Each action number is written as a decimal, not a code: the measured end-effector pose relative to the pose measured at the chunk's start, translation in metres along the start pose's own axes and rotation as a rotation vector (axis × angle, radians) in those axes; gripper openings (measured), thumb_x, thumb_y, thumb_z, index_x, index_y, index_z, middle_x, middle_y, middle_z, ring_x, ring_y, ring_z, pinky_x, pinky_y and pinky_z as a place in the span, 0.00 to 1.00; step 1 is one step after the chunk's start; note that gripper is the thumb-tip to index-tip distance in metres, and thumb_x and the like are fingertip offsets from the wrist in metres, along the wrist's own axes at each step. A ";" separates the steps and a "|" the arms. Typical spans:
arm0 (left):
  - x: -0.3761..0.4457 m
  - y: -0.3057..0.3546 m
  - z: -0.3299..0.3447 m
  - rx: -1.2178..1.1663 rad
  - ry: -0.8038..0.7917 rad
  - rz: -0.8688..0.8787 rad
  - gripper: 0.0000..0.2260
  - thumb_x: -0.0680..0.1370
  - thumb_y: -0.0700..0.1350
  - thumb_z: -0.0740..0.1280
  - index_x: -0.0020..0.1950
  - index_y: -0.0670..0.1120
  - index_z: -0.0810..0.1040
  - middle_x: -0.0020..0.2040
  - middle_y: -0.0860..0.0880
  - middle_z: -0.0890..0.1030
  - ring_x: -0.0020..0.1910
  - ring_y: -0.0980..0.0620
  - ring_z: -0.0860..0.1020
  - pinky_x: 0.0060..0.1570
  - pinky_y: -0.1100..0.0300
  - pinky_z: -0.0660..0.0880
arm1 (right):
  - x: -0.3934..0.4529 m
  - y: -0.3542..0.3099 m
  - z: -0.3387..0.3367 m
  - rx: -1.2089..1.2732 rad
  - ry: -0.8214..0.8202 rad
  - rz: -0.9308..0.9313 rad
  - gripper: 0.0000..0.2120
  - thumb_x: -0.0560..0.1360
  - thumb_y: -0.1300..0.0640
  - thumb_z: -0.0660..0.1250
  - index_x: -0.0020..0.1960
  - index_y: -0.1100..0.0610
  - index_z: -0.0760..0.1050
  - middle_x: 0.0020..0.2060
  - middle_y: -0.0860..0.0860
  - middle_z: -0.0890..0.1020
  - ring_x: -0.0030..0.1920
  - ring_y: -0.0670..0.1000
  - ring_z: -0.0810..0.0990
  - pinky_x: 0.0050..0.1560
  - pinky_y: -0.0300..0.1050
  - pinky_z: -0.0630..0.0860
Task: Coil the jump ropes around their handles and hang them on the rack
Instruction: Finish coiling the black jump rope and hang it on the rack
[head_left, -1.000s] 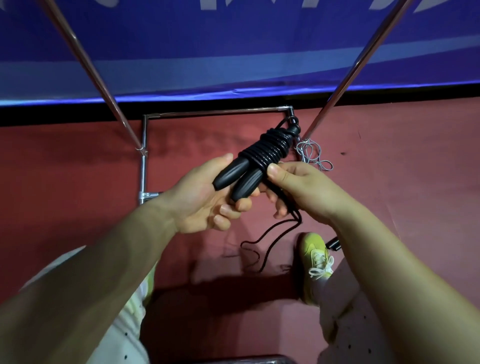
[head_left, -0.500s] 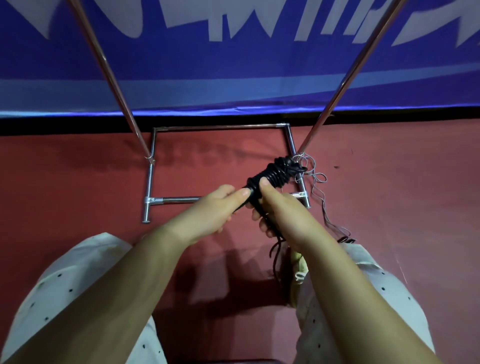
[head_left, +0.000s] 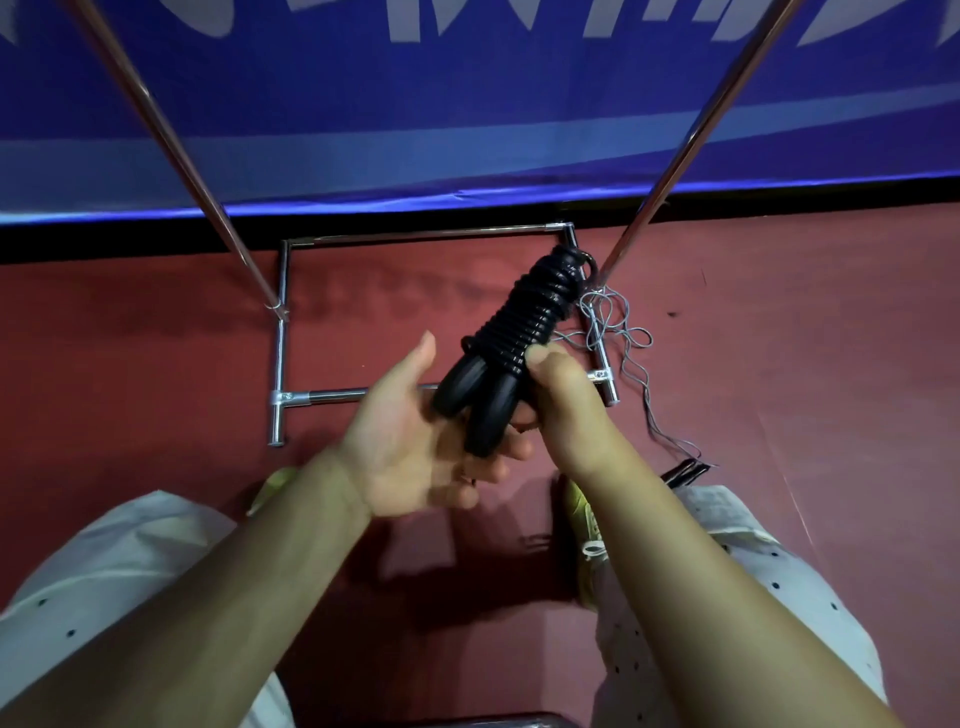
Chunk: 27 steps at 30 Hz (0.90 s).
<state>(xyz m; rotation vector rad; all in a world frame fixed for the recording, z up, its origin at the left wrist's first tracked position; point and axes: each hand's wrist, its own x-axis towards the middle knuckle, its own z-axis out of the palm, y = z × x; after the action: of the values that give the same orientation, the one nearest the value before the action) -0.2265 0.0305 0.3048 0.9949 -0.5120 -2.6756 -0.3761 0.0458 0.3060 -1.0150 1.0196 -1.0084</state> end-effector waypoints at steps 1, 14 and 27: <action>0.001 -0.004 -0.001 -0.044 -0.104 -0.020 0.39 0.69 0.72 0.48 0.42 0.42 0.85 0.32 0.47 0.80 0.25 0.52 0.76 0.23 0.66 0.69 | -0.002 0.001 0.001 -0.050 -0.030 -0.034 0.14 0.65 0.45 0.58 0.38 0.57 0.69 0.23 0.43 0.73 0.22 0.40 0.67 0.25 0.33 0.63; -0.002 0.005 0.000 0.450 0.271 0.152 0.34 0.72 0.70 0.47 0.41 0.42 0.75 0.28 0.47 0.71 0.23 0.53 0.64 0.25 0.63 0.60 | -0.004 0.011 -0.012 -0.374 -0.053 0.104 0.23 0.75 0.38 0.53 0.40 0.58 0.69 0.30 0.47 0.71 0.29 0.46 0.64 0.31 0.40 0.61; 0.002 0.013 -0.022 1.165 0.725 0.324 0.24 0.72 0.67 0.56 0.39 0.47 0.75 0.34 0.50 0.78 0.35 0.49 0.76 0.43 0.51 0.74 | 0.002 0.015 -0.007 -0.580 0.112 0.288 0.27 0.80 0.40 0.53 0.30 0.56 0.69 0.22 0.49 0.69 0.27 0.51 0.68 0.35 0.47 0.69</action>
<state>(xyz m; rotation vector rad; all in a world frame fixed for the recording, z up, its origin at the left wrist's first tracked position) -0.2123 0.0133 0.2934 1.7785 -1.8712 -1.3922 -0.3800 0.0456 0.2901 -1.2379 1.5530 -0.5406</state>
